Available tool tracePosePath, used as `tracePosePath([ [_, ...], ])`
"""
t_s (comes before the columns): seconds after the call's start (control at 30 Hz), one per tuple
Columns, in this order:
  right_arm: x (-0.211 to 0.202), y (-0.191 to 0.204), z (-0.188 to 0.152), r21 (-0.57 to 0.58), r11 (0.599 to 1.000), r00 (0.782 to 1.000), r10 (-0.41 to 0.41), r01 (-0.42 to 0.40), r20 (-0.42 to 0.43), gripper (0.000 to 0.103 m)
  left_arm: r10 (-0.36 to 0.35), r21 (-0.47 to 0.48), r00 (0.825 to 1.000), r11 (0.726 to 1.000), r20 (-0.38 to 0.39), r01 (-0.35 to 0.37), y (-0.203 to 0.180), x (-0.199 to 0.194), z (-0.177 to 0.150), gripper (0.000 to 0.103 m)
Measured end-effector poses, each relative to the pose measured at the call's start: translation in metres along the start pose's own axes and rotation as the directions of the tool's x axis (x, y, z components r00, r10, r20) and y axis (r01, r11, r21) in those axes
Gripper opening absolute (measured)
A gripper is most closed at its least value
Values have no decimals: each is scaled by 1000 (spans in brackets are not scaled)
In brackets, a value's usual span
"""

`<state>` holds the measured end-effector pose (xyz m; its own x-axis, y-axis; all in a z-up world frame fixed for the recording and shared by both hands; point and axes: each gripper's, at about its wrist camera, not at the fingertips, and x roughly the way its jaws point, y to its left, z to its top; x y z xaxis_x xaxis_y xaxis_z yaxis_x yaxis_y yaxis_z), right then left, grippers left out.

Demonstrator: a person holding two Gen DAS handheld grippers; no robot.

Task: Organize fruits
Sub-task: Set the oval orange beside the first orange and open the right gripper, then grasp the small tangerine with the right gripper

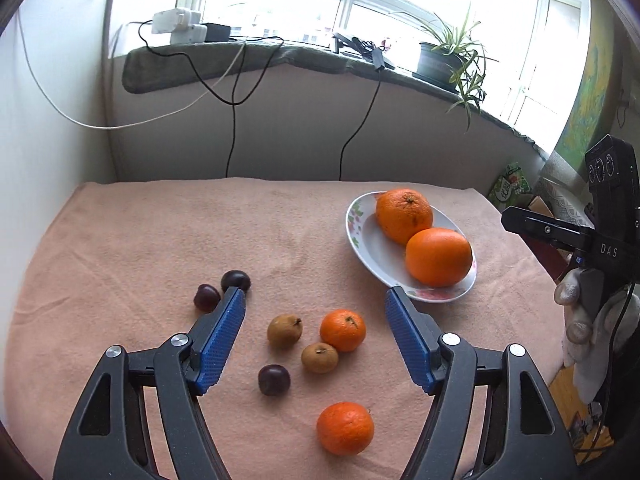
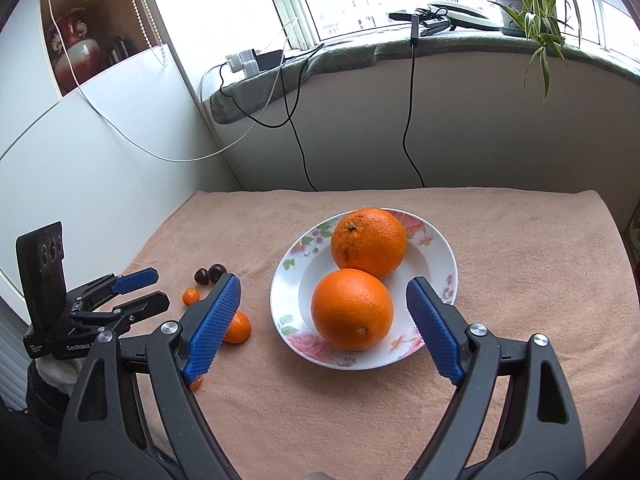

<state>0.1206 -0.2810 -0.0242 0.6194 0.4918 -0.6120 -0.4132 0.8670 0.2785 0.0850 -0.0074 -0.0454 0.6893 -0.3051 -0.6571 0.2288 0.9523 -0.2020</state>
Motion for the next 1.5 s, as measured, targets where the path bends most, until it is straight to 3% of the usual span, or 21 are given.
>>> tracePosePath([
  [0.3, 13, 34, -7, -107, 993, 998, 36, -42, -54, 87, 66, -97, 997, 993, -27, -69, 42, -12, -28, 73],
  [0.53, 33, 56, -18, -146, 984, 988, 84, -103, -133, 87, 39, -132, 998, 990, -48, -45, 47, -11, -44, 72],
  [0.63, 44, 64, -22, -150, 980, 979, 106, -133, -174, 81, 14, -139, 998, 990, -60, -22, 46, -8, -48, 70],
  [0.83, 71, 70, -31, -119, 977, 957, 145, -179, -251, 60, -33, -125, 995, 992, -98, 21, 40, 1, -56, 53],
  [1.17, 98, 77, -34, -118, 976, 944, 140, -182, -298, 50, -79, -118, 989, 991, -128, 64, 39, 12, -57, 40],
  [1.5, 116, 87, -36, -152, 975, 938, 106, -164, -329, 44, -89, -105, 984, 992, -155, 73, 37, 23, -55, 37],
])
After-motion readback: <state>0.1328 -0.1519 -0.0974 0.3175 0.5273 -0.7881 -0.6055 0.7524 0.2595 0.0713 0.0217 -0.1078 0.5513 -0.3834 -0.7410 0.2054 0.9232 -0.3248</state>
